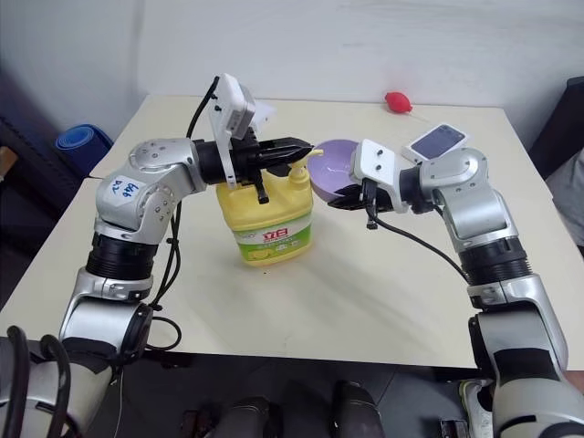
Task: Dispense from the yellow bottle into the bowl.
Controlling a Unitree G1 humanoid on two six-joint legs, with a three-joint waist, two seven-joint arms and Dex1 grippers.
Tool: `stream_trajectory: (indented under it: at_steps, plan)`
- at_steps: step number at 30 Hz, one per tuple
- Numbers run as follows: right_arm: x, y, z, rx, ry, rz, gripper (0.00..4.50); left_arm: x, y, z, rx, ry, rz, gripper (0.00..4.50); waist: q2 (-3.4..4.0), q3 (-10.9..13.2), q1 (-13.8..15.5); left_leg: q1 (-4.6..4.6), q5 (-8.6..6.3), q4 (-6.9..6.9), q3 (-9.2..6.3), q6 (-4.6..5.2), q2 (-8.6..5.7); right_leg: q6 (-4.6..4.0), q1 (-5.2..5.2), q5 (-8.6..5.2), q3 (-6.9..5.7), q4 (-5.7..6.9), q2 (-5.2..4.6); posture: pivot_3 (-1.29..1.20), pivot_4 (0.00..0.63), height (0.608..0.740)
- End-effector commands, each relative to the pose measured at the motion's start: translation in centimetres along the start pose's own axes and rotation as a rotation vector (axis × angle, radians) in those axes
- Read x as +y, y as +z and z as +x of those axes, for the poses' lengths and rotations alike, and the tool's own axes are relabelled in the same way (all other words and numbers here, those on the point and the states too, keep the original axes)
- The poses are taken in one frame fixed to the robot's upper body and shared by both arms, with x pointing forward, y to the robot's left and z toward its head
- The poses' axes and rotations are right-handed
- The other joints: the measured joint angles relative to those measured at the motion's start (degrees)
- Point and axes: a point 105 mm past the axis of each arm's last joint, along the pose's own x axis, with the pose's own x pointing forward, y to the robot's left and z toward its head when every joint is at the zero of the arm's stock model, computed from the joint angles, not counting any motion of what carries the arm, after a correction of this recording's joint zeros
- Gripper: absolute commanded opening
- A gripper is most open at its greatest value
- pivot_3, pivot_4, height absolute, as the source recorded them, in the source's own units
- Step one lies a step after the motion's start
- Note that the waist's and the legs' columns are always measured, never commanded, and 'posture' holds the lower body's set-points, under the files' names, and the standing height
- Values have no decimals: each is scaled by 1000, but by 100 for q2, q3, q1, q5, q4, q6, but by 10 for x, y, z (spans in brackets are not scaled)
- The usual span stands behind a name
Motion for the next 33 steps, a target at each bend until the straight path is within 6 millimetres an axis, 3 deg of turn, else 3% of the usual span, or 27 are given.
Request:
stream_trajectory:
  at_steps: [1, 7, 13, 17, 20, 22, 26, 29, 33]
  plan:
    - [-4, 23, -8, -52, -23, -73, 0, -10, -89, 1, 254, -10, -217, 36, -1, -6, 0, 4, 0, 0, 0, 0, 0, 0, 3, 0, 1, 0, 0, 0, 150, 740]
    - [-4, 23, -8, -52, -28, -70, 0, -11, -92, 1, 238, -15, -236, 36, 2, -28, 5, 92, -2, -21, -14, -2, 7, -1, 96, -1, 27, -33, 1, 0, 150, 740]
    - [-2, 11, -14, -27, -47, -37, 0, -8, -31, 2, -68, -77, -203, 36, 1, -26, -11, 87, -2, -19, -9, -3, 4, -1, 85, -1, 46, -26, 2, 0, 150, 740]
    - [3, -12, -27, 19, -76, 24, 0, -12, 10, -18, -217, -139, -136, 36, -3, -8, -7, 49, -2, -17, -8, -3, 4, -1, 53, -1, 42, -27, 4, 0, 150, 740]
    - [7, -37, -42, 68, -125, 89, 0, -15, 25, -40, -258, -163, -95, 36, -5, -6, -8, 0, -2, -12, -12, -3, 5, -1, 12, -1, 36, -27, 4, 0, 150, 740]
    - [10, -55, -50, 96, -169, 142, 0, -22, 25, -54, -253, -190, -70, 36, -5, -6, -14, -34, -1, -11, -7, -2, 1, -1, -32, 0, 37, -18, 2, 0, 150, 740]
    - [25, -99, -69, 195, -229, 225, 0, -39, 16, -83, -216, -230, -68, 36, -5, -5, -17, -29, -1, -14, 1, -1, 4, -1, -29, 0, 29, -21, 3, 0, 150, 740]
    - [32, -121, -79, 193, -327, 290, 0, -47, 6, -108, -211, -182, -78, 36, -6, -3, -12, -29, -1, -11, -1, -1, 7, -1, -26, 0, 41, -20, 2, 0, 150, 740]
    - [51, -160, -95, 240, -425, 362, 0, -47, -34, -145, -139, 26, -96, 36, -5, -3, -17, -20, -1, -13, 2, -1, 6, -1, -23, 0, 51, -19, 2, 0, 150, 740]
